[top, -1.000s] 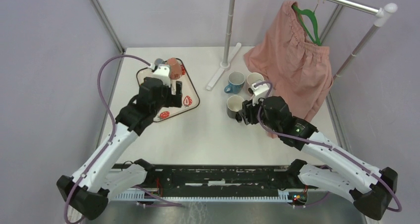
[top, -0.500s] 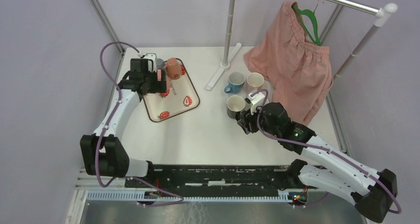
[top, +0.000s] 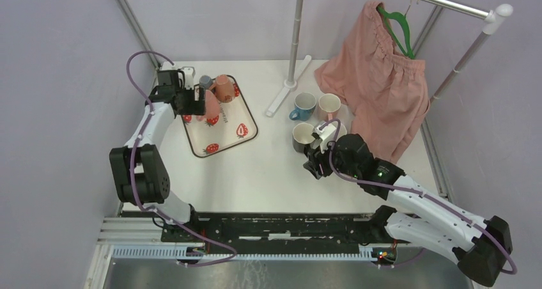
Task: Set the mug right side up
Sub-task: Turn over the cup on the tray.
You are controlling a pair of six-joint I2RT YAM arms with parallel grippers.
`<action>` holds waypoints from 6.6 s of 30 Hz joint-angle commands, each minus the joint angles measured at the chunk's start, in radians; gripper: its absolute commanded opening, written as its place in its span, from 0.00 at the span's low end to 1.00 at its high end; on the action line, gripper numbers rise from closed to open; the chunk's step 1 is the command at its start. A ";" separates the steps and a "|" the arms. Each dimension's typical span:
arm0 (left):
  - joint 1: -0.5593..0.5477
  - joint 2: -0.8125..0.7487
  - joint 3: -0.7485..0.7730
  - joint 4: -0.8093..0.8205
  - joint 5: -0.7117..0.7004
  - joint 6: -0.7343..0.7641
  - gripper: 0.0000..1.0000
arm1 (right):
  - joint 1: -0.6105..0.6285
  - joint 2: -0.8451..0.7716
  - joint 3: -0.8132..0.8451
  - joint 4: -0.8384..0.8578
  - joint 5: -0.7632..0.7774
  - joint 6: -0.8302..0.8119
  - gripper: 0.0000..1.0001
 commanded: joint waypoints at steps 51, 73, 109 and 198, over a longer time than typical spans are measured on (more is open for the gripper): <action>-0.020 0.301 0.173 -0.004 0.217 0.188 0.25 | -0.001 0.021 -0.006 0.035 -0.121 0.028 0.47; -0.039 0.342 0.195 -0.039 0.169 0.196 0.47 | -0.001 0.011 -0.016 0.031 -0.122 0.030 0.46; -0.043 0.267 0.196 -0.030 0.140 0.190 0.48 | -0.001 0.024 -0.041 0.045 -0.139 0.043 0.46; -0.480 -0.579 -0.504 1.226 0.542 -0.941 0.02 | -0.001 -0.043 -0.264 1.041 -0.051 0.609 0.71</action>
